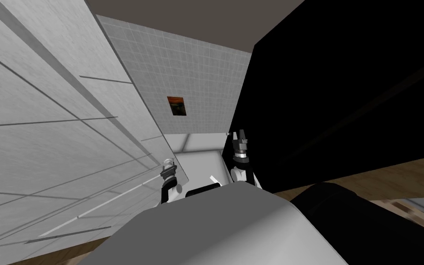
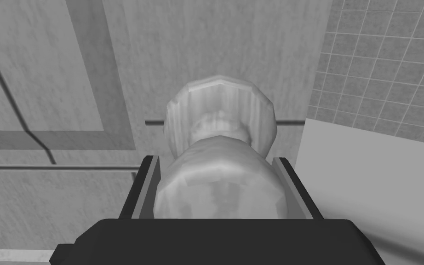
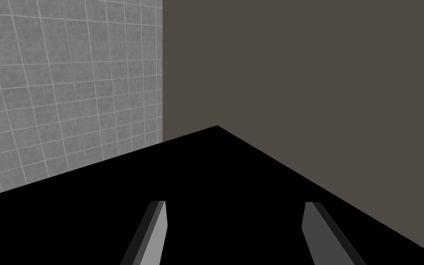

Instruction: Push the door open

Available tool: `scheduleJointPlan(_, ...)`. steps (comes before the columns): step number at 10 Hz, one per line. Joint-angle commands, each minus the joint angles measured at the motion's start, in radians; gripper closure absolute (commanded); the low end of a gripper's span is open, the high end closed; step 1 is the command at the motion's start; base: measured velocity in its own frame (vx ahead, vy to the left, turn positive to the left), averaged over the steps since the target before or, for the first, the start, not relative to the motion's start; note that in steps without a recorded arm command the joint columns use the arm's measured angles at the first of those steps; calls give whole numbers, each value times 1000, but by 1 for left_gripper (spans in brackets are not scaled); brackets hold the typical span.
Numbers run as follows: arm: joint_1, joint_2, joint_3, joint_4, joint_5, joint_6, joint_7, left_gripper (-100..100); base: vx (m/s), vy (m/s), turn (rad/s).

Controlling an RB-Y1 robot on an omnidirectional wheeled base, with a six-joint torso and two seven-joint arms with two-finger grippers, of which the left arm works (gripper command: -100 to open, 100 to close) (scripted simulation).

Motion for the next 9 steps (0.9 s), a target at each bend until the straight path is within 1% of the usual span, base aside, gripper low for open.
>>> scheduleJointPlan(1, 1, 1, 1, -1, 0, -3, 0, 100, -21, -8, 0)
scheduleJointPlan(3, 1, 1, 1, -1, 0, -3, 0, 100, -6, -1, -1)
scheduleJointPlan(4, 4, 6, -1, 2, 0, 2, -1, 100, 102, -11, 74)
scheduleJointPlan(6, 4, 11, -1, 2, 0, 2, -2, 100, 152, 0, 90)
scheduleJointPlan(8, 4, 19, -2, 1, 0, 1, -3, 100, 186, 31, 105)
scheduleJointPlan(9, 4, 19, -2, 1, 0, 1, -3, 100, 145, 16, 43)
